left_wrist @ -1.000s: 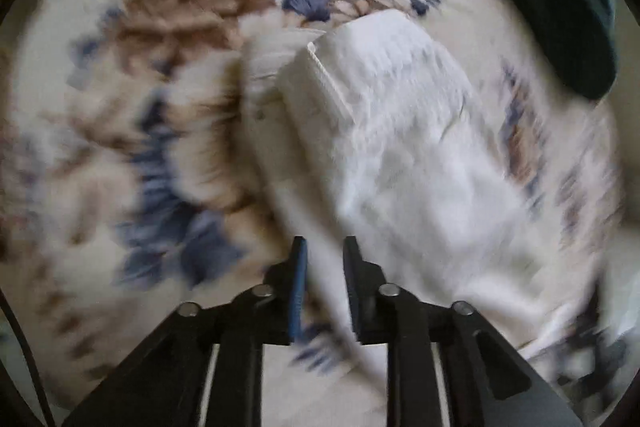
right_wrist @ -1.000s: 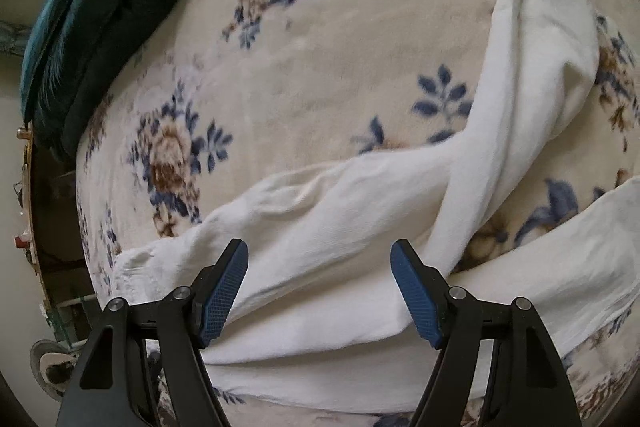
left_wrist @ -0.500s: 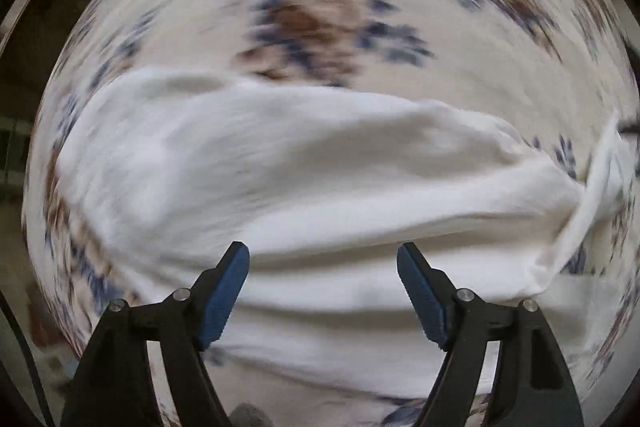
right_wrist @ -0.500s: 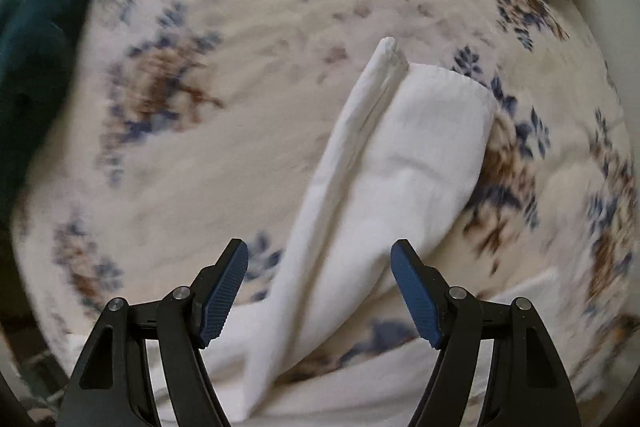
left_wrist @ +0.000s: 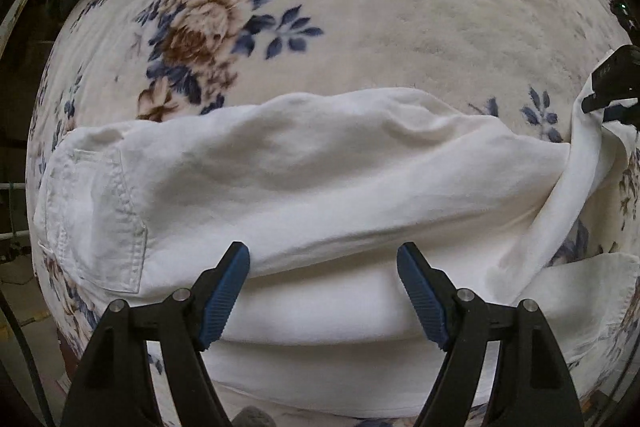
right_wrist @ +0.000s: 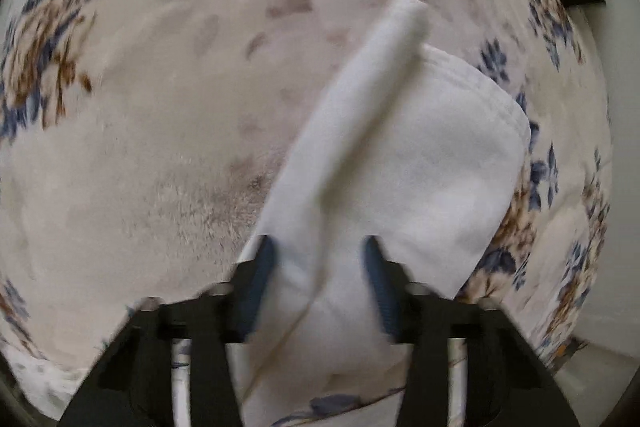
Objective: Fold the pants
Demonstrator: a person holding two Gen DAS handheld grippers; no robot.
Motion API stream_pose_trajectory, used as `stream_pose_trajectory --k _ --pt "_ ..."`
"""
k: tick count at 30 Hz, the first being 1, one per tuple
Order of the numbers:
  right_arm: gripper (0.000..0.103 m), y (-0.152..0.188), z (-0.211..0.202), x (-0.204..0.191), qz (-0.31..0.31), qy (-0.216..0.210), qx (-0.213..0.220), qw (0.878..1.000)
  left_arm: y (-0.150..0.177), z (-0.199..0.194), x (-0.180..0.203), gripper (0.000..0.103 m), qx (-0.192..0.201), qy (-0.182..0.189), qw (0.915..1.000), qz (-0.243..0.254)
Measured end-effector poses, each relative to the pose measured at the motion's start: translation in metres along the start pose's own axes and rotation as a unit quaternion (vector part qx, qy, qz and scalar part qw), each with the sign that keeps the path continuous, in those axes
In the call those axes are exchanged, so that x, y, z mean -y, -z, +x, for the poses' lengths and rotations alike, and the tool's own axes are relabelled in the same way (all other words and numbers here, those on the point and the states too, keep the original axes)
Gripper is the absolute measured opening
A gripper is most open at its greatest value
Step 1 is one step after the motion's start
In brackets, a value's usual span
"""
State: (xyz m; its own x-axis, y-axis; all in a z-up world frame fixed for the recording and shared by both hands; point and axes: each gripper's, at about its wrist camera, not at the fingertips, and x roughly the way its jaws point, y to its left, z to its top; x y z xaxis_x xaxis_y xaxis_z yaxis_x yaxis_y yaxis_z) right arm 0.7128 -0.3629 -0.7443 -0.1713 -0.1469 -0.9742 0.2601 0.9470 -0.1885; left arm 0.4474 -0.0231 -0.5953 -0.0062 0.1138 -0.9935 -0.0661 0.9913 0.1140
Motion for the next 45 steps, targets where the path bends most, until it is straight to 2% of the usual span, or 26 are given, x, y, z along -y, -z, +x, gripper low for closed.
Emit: stream_pose_trajectory --k 3,5,9,13,15,17,19,20,22,23,25,26,27,32,35,37,41,43,44,45 --pt "0.007 0.003 -0.006 -0.012 -0.021 0.012 0.026 0.999 -0.004 0.001 -0.002 0.075 -0.002 0.002 1.0 -0.002" --pt "0.006 0.005 -0.014 -0.011 -0.02 0.007 0.043 0.999 -0.006 0.002 -0.002 0.075 -0.002 0.001 1.0 -0.005" --pt "0.005 0.024 -0.037 0.021 0.023 -0.038 0.076 0.996 -0.002 -0.003 -0.012 0.075 -0.003 0.008 0.9999 -0.013" --pt "0.005 0.073 -0.079 0.086 0.077 -0.087 0.13 0.985 0.017 -0.015 -0.037 0.075 -0.004 0.017 0.9997 -0.02" --pt "0.005 0.116 -0.106 0.133 0.12 -0.114 0.161 0.973 0.027 -0.024 -0.046 0.075 0.0 0.025 0.9995 -0.022" --pt "0.005 0.155 -0.121 0.175 0.156 -0.134 0.173 0.963 0.038 -0.031 -0.047 0.075 0.005 0.028 0.9994 -0.018" --pt "0.005 0.19 -0.113 0.203 0.186 -0.133 0.162 0.96 0.048 -0.031 -0.044 0.075 0.006 0.026 0.9996 -0.005" --pt "0.006 0.199 -0.09 0.214 0.191 -0.141 0.122 0.964 0.051 -0.029 -0.038 0.075 0.003 0.021 0.9998 0.001" --pt "0.02 0.213 -0.042 0.226 0.219 -0.159 0.037 0.962 0.059 -0.019 -0.024 0.075 -0.006 0.02 0.9997 0.015" --pt "0.027 0.224 -0.022 0.231 0.239 -0.185 0.016 0.953 0.061 -0.017 -0.021 0.075 -0.007 0.017 0.9996 0.022" --pt "0.052 0.241 -0.008 0.233 0.269 -0.205 0.013 0.941 0.067 -0.013 -0.013 0.075 -0.009 0.008 0.9991 0.041" --pt "0.068 0.249 -0.005 0.231 0.279 -0.223 0.018 0.934 0.07 -0.011 -0.01 0.075 -0.011 0.007 0.9988 0.047" --pt "0.07 0.255 -0.001 0.229 0.285 -0.242 0.02 0.927 0.073 -0.009 -0.008 0.075 -0.015 0.007 0.9986 0.049" --pt "0.07 0.274 0.021 0.178 0.285 -0.325 0.004 0.902 0.084 -0.002 0.003 0.075 -0.027 0.015 0.9971 0.07" --pt "0.07 0.281 0.037 0.151 0.292 -0.381 -0.005 0.877 0.093 -0.001 0.016 0.075 -0.034 0.026 0.9951 0.09" --pt "0.07 0.284 0.047 0.132 0.304 -0.424 -0.006 0.853 0.099 0.001 0.022 0.075 -0.039 0.036 0.9937 0.098" --pt "0.069 0.285 0.061 0.108 0.319 -0.439 -0.003 0.84 0.108 0.006 0.041 0.075 -0.046 0.055 0.9916 0.108" --pt "0.063 0.285 0.061 0.101 0.324 -0.44 0.009 0.838 0.113 0.008 0.049 0.075 -0.046 0.065 0.991 0.107" --pt "0.052 0.287 0.06 0.101 0.328 -0.447 0.018 0.832 0.115 0.009 0.054 0.075 -0.05 0.08 0.9896 0.109" --pt "0.036 0.287 0.058 0.101 0.326 -0.439 0.02 0.837 0.117 0.01 0.059 0.075 -0.058 0.1 0.9875 0.107"
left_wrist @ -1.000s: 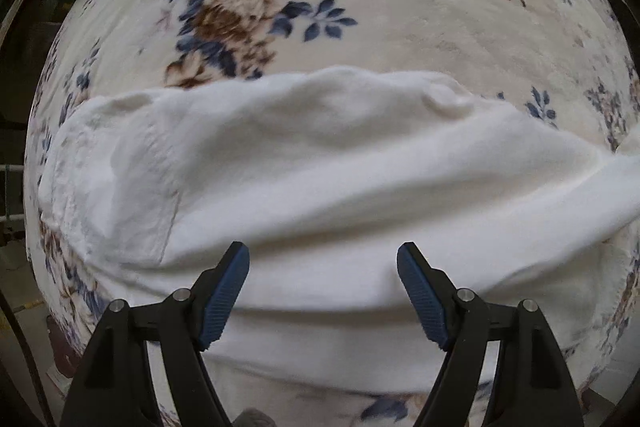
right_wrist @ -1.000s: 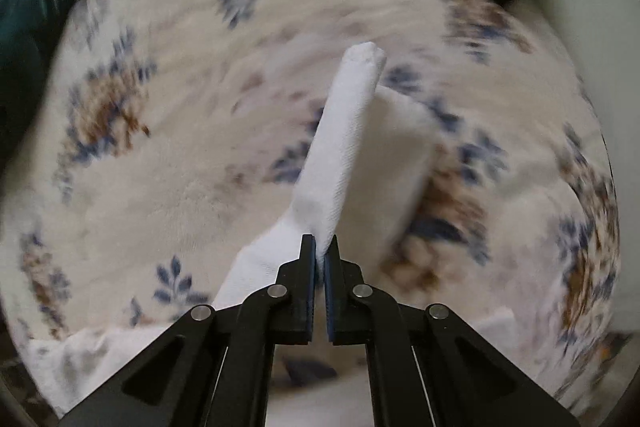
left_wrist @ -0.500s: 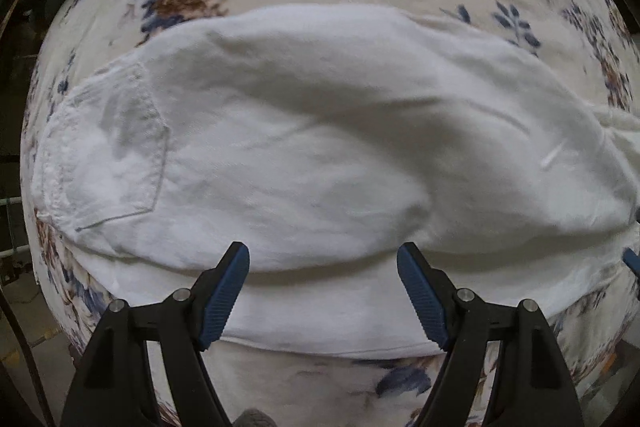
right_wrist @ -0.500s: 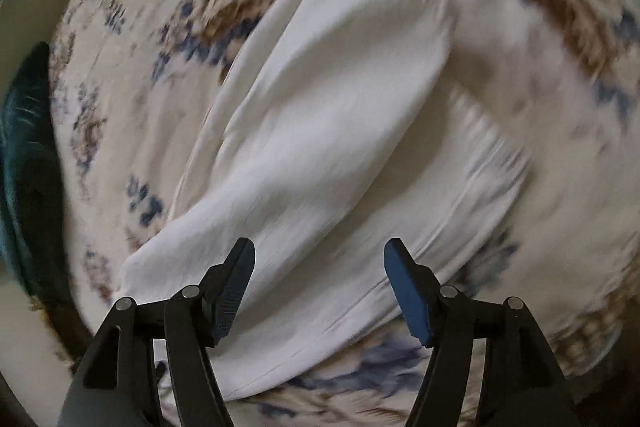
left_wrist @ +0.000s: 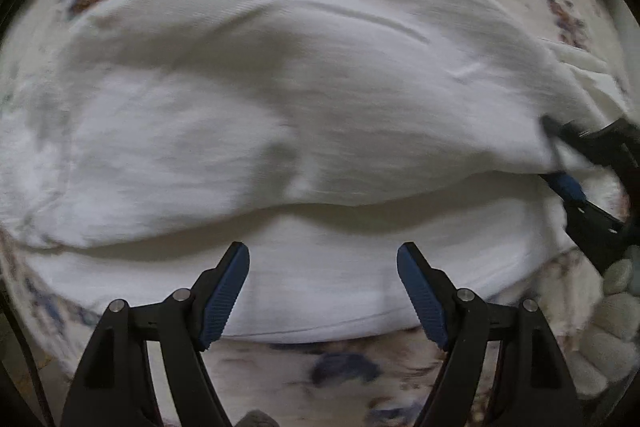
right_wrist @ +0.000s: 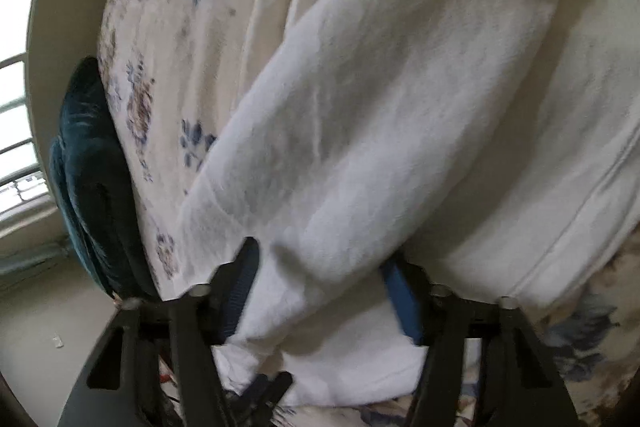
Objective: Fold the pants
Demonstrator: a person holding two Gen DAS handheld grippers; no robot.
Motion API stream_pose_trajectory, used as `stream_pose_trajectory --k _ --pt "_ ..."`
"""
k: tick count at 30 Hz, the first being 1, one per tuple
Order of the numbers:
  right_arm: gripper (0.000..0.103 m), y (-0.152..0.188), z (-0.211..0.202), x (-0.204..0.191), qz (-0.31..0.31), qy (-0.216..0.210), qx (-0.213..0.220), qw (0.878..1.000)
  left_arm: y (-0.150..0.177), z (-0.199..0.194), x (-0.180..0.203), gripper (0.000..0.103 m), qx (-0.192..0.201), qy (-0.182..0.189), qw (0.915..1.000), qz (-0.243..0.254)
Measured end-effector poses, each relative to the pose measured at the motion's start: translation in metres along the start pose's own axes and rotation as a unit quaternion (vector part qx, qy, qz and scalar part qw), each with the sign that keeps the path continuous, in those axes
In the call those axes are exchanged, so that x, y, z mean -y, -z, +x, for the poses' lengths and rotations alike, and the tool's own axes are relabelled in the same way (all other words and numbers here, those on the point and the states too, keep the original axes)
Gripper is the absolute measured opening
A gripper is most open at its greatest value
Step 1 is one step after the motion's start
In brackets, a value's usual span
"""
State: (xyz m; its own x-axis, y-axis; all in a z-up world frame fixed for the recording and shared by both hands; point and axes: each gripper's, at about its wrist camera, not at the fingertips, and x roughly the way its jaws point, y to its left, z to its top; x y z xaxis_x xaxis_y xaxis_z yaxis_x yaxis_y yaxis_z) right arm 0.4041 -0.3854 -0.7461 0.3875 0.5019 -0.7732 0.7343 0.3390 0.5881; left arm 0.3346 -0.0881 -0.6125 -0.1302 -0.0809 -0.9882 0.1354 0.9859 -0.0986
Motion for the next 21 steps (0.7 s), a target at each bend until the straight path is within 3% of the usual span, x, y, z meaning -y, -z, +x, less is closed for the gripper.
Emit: stream_pose_trajectory --k 2,3,8,10,13,14,16,17,18,20,21 --pt "0.015 0.0 -0.004 0.0 -0.01 -0.004 0.008 1.0 0.002 0.005 0.008 0.075 -0.012 0.028 0.9995 -0.004" --pt "0.009 0.0 -0.008 -0.001 -0.02 -0.005 0.014 1.0 0.003 0.006 0.012 0.075 -0.016 0.036 0.9992 -0.005" --pt "0.007 0.011 -0.063 -0.028 -0.097 0.019 0.062 0.993 0.009 0.003 0.022 0.075 -0.016 0.045 0.9989 0.006" --pt "0.007 0.016 -0.075 -0.034 -0.146 0.07 0.075 0.984 0.016 0.0 0.029 0.075 -0.013 0.041 0.999 0.011" --pt "0.009 0.008 -0.048 0.001 -0.098 0.093 -0.028 0.99 0.015 0.006 0.02 0.075 -0.014 0.028 0.9993 0.018" --pt "0.014 0.005 -0.047 0.007 -0.081 0.09 -0.041 0.992 0.016 0.006 0.019 0.075 -0.014 0.027 0.9994 0.017" --pt "0.014 -0.001 -0.067 0.013 -0.076 0.077 -0.02 0.994 0.017 0.006 0.018 0.075 -0.011 0.025 0.9995 0.015" --pt "0.02 -0.007 -0.079 0.014 -0.073 0.075 -0.005 0.994 0.018 0.006 0.017 0.075 -0.011 0.024 0.9996 0.013" --pt "0.036 -0.016 -0.096 0.02 -0.058 0.074 0.02 0.995 0.018 0.006 0.016 0.075 -0.01 0.024 0.9996 0.011" --pt "0.056 -0.033 -0.123 0.039 -0.02 0.065 0.065 0.996 0.018 0.009 0.018 0.075 -0.01 0.025 0.9996 0.005" --pt "0.056 -0.049 -0.138 0.051 0.013 0.058 0.092 0.994 0.019 0.009 0.018 0.075 -0.01 0.027 0.9996 0.002"
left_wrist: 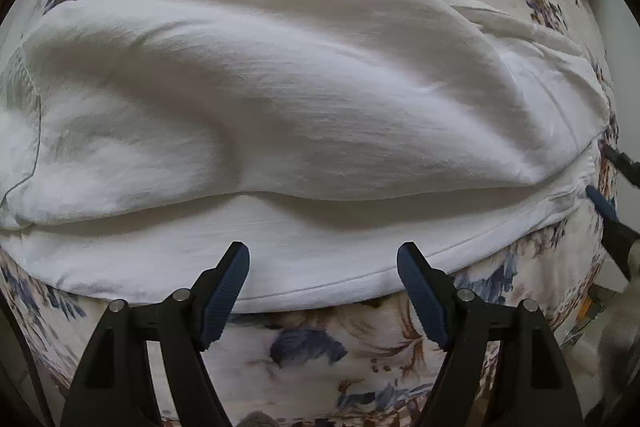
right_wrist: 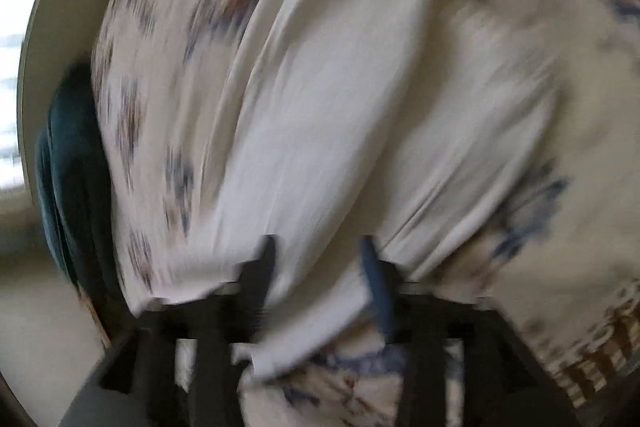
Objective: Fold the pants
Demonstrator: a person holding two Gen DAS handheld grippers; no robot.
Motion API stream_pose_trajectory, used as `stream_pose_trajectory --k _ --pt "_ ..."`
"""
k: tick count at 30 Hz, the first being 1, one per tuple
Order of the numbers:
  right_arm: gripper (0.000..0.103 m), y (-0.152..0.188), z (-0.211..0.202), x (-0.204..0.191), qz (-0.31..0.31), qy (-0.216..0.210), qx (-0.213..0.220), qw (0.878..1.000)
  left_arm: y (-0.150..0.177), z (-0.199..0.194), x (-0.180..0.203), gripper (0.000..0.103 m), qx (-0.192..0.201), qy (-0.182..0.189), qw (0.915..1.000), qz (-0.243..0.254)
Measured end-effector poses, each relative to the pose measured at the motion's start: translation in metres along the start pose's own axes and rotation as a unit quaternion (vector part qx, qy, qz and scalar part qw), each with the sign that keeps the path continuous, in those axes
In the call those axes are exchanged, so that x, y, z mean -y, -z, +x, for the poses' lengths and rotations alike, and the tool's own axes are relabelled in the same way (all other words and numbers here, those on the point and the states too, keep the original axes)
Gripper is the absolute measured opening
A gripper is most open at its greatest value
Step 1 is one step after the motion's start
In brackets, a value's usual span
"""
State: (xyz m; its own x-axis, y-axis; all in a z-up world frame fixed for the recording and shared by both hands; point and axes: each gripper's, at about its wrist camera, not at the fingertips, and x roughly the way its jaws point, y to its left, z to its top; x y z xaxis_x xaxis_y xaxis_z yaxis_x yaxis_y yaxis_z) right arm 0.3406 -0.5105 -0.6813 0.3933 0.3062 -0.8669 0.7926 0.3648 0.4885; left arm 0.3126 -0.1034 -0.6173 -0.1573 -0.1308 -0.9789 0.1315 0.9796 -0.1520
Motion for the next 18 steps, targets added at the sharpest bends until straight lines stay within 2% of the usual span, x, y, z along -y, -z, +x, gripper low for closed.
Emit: stream_pose_trajectory --k 2,4,7,8,9,10,12,15,16,18 --pt "0.056 -0.026 -0.006 0.017 0.049 -0.02 0.025 0.998 0.002 -0.006 -0.009 0.075 0.002 -0.001 1.0 -0.004" --pt "0.056 -0.051 -0.005 0.029 0.087 -0.057 0.043 0.994 0.001 -0.008 -0.015 0.075 0.003 -0.002 1.0 -0.008" --pt "0.056 -0.077 0.016 0.022 0.076 -0.047 0.034 0.995 0.003 -0.008 -0.017 0.075 0.004 -0.01 0.9999 -0.012" --pt "0.053 -0.083 0.026 0.014 0.054 -0.027 0.026 0.998 0.003 -0.006 -0.016 0.075 0.005 -0.014 0.9998 -0.014" --pt "0.021 -0.084 0.032 0.007 0.035 -0.007 0.027 0.999 0.003 -0.005 -0.016 0.075 0.004 -0.016 0.9998 -0.015" --pt "0.005 -0.084 0.037 -0.001 0.011 0.017 0.035 0.999 0.002 -0.004 -0.017 0.075 0.004 -0.018 0.9997 -0.016" --pt "0.003 -0.079 0.032 -0.013 -0.019 0.047 0.054 0.997 0.003 -0.004 -0.018 0.075 0.005 -0.017 0.9996 -0.02" --pt "0.003 -0.057 -0.019 -0.024 -0.043 0.034 0.112 0.992 0.004 -0.01 -0.023 0.075 0.016 -0.013 0.9994 -0.028" --pt "0.003 -0.046 -0.037 -0.027 -0.055 0.027 0.124 0.99 0.005 -0.013 -0.027 0.075 0.019 -0.013 0.9993 -0.029" --pt "0.003 -0.028 -0.065 -0.023 -0.07 0.039 0.132 0.988 0.007 -0.017 -0.032 0.075 0.023 -0.016 0.9991 -0.033"
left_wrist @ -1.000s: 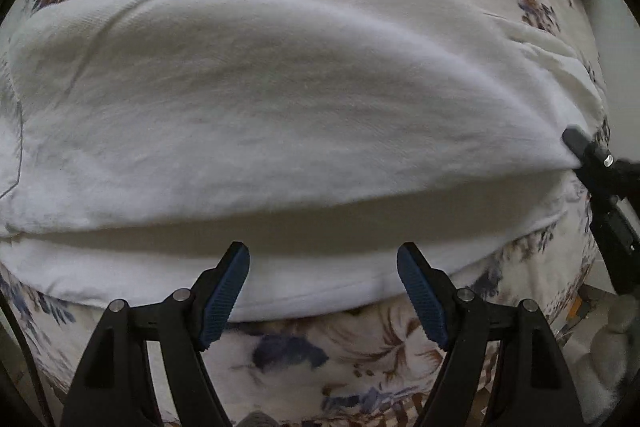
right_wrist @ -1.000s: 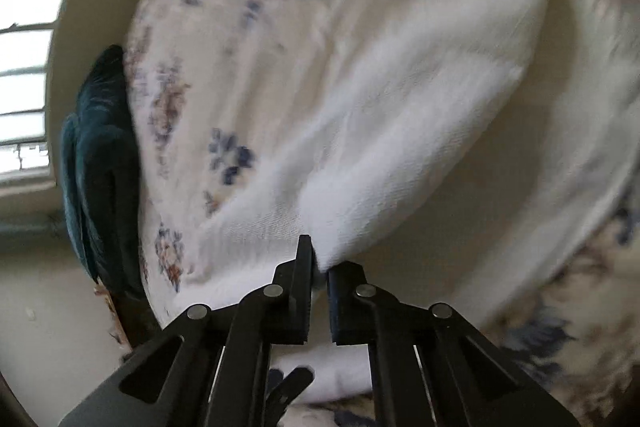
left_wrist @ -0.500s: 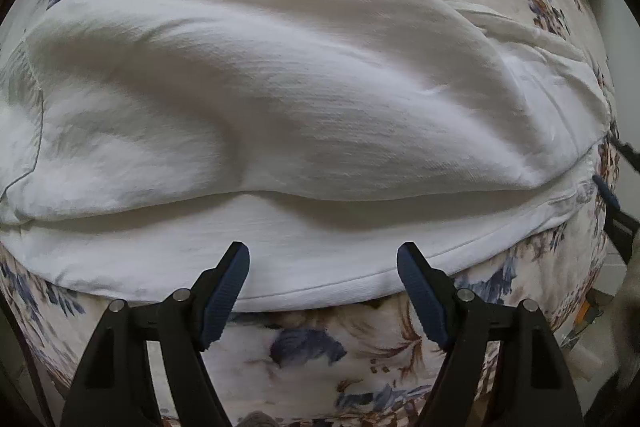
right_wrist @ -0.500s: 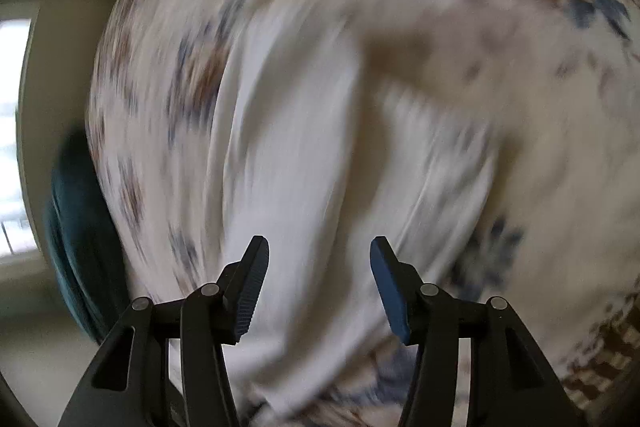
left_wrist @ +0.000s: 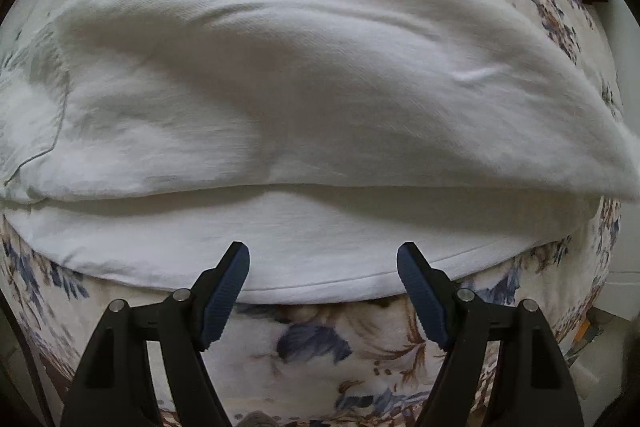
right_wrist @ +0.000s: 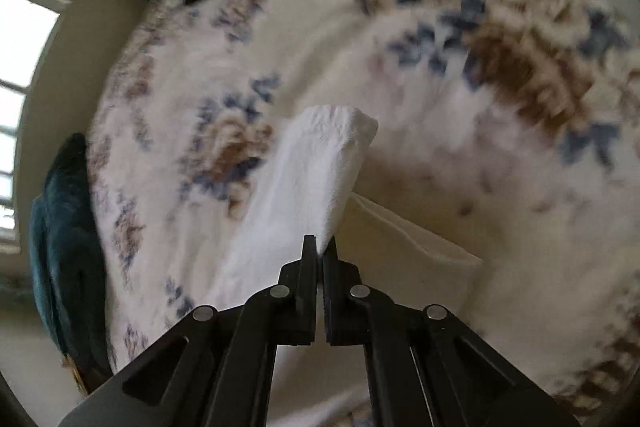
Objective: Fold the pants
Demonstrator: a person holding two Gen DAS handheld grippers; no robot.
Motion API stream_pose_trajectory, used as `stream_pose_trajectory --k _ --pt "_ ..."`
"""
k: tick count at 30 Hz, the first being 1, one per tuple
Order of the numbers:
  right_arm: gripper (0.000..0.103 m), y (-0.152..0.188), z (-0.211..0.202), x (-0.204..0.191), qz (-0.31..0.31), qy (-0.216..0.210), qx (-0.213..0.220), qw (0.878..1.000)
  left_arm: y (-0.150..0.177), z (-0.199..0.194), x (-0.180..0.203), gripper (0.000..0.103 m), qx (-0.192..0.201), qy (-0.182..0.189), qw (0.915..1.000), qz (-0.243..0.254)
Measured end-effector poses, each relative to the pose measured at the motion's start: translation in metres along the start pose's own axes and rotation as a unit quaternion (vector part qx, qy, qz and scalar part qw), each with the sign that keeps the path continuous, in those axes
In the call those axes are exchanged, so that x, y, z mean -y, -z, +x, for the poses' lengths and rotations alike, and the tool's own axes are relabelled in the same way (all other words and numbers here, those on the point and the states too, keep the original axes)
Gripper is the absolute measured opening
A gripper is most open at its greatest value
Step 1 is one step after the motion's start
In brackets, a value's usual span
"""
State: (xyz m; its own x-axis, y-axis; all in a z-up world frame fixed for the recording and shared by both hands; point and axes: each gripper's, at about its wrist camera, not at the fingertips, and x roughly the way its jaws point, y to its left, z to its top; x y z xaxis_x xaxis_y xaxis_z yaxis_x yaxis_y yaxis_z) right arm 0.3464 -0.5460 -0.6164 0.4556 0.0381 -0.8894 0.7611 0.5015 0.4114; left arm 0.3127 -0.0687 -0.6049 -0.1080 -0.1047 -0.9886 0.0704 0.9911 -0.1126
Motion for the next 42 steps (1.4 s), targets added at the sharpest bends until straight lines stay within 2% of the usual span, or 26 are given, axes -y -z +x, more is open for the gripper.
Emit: stream_pose_trajectory --k 1,2,3,4,5,6,7,8,9,11,12,13,15,18,19,21,23,26,29,30,32,37,39,40,42 --pt "0.003 0.004 0.0 0.008 -0.003 0.002 -0.018 1.0 0.001 -0.001 -0.002 0.075 0.001 0.0 1.0 -0.002" --pt "0.003 0.007 0.011 0.016 -0.01 0.027 -0.041 0.999 0.001 -0.002 -0.006 0.075 0.005 -0.001 1.0 -0.006" --pt "0.006 0.01 0.034 0.029 -0.014 0.068 -0.086 0.994 0.002 -0.004 -0.011 0.075 0.011 -0.006 0.9999 -0.011" --pt "0.009 0.015 0.044 0.051 -0.005 0.082 -0.123 0.989 0.003 -0.004 -0.014 0.075 0.014 -0.011 0.9998 -0.014" --pt "0.02 0.018 0.059 0.067 0.022 0.096 -0.163 0.982 0.004 -0.007 -0.022 0.075 0.02 -0.021 0.9993 -0.023" --pt "0.029 0.02 0.061 0.081 0.049 0.111 -0.18 0.976 0.006 -0.011 -0.032 0.075 0.031 -0.026 0.9985 -0.038" --pt "0.031 0.021 0.053 0.084 0.059 0.108 -0.167 0.978 0.007 -0.016 -0.04 0.075 0.039 -0.027 0.9976 -0.051" --pt "0.039 0.022 0.042 0.076 0.042 0.108 -0.147 0.982 0.009 -0.022 -0.055 0.075 0.051 -0.028 0.9955 -0.075" --pt "0.055 0.025 0.033 0.061 0.015 0.112 -0.13 0.985 0.012 -0.029 -0.073 0.075 0.061 -0.027 0.9925 -0.103" --pt "0.066 0.041 0.018 0.024 -0.044 0.089 -0.108 0.989 0.017 -0.037 -0.107 0.075 0.068 -0.01 0.9852 -0.157" --pt "0.066 0.056 0.015 -0.003 -0.077 0.066 -0.114 0.988 0.021 -0.041 -0.132 0.075 0.068 0.004 0.978 -0.197" --pt "0.066 0.067 0.017 -0.018 -0.091 0.046 -0.124 0.987 0.025 -0.044 -0.152 0.075 0.069 0.018 0.9712 -0.227" --pt "0.066 0.093 0.031 -0.048 -0.101 -0.003 -0.16 0.982 0.03 -0.052 -0.193 0.075 0.073 0.054 0.9527 -0.29" --pt "0.066 0.121 0.053 -0.059 -0.066 -0.022 -0.196 0.978 0.036 -0.066 -0.263 0.075 0.104 0.106 0.9079 -0.392" --pt "0.066 0.129 0.062 -0.058 -0.038 -0.037 -0.203 0.978 0.036 -0.068 -0.271 0.075 0.109 0.108 0.9013 -0.405" --pt "0.066 0.142 0.07 -0.054 0.002 -0.039 -0.194 0.98 0.032 -0.065 -0.303 0.075 0.114 0.122 0.889 -0.426" --pt "0.066 0.159 0.073 -0.051 0.029 -0.041 -0.185 0.982 0.027 -0.059 -0.318 0.075 0.114 0.138 0.8819 -0.436" --pt "0.066 0.184 0.084 -0.049 0.054 -0.042 -0.176 0.982 0.024 -0.047 -0.338 0.075 0.104 0.126 0.8847 -0.437" --pt "0.066 0.201 0.1 -0.054 0.067 -0.057 -0.163 0.983 0.023 -0.042 -0.359 0.075 0.108 0.127 0.8823 -0.44" --pt "0.066 0.205 0.101 -0.056 0.069 -0.062 -0.156 0.983 0.022 -0.039 -0.365 0.075 0.11 0.136 0.8792 -0.443" --pt "0.066 0.211 0.109 -0.059 0.069 -0.061 -0.156 0.983 0.024 -0.036 -0.374 0.075 0.114 0.146 0.875 -0.447" --pt "0.066 0.216 0.118 -0.057 0.089 -0.068 -0.155 0.982 0.019 -0.024 -0.384 0.075 0.11 0.16 0.8749 -0.444" --pt "0.066 0.217 0.119 -0.052 0.108 -0.079 -0.154 0.979 0.019 -0.024 -0.384 0.074 0.121 0.164 0.8731 -0.443" --pt "0.066 0.217 0.122 -0.052 0.117 -0.086 -0.153 0.978 0.02 -0.025 -0.386 0.071 0.133 0.162 0.8724 -0.442" --pt "0.065 0.219 0.123 -0.048 0.138 -0.11 -0.15 0.973 0.016 -0.029 -0.384 0.033 0.152 0.153 0.8763 -0.431"
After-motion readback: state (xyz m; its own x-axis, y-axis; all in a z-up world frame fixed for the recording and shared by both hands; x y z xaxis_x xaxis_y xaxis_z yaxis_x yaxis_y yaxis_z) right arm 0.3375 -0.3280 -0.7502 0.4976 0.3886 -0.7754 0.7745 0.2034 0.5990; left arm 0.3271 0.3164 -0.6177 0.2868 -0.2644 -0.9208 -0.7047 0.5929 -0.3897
